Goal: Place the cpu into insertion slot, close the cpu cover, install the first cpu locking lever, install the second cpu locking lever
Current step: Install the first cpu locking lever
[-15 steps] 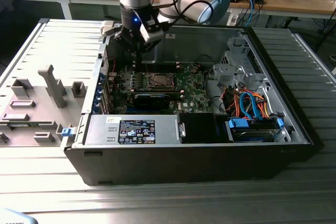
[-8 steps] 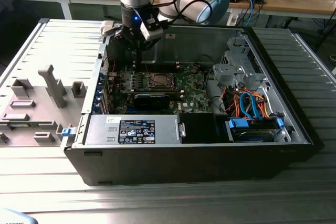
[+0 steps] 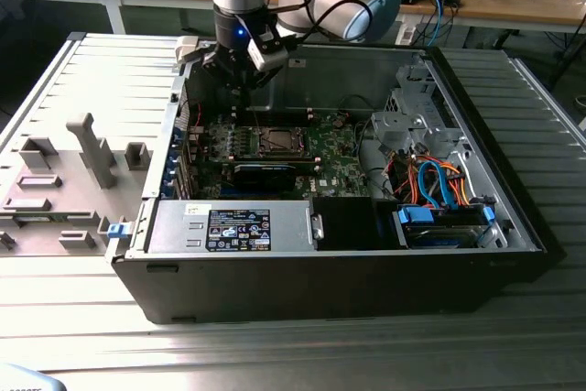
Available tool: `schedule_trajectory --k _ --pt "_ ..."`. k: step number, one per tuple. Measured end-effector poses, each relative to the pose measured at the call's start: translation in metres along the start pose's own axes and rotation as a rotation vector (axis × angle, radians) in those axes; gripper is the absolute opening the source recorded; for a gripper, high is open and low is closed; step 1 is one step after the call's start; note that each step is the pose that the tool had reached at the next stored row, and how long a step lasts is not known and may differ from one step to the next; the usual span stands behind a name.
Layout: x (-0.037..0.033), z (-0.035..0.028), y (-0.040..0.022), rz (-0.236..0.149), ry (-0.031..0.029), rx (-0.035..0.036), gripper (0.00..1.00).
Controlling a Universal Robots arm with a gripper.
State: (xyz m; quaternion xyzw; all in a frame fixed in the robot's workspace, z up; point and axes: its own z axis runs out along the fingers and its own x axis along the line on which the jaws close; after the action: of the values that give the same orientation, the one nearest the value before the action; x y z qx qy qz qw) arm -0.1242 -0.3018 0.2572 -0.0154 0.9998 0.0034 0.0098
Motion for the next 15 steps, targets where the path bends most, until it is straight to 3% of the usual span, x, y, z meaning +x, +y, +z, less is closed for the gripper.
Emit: schedule_trajectory --k 15 --pt "-0.0036 0.0002 -0.0001 0.000 0.0000 0.0000 0.11"
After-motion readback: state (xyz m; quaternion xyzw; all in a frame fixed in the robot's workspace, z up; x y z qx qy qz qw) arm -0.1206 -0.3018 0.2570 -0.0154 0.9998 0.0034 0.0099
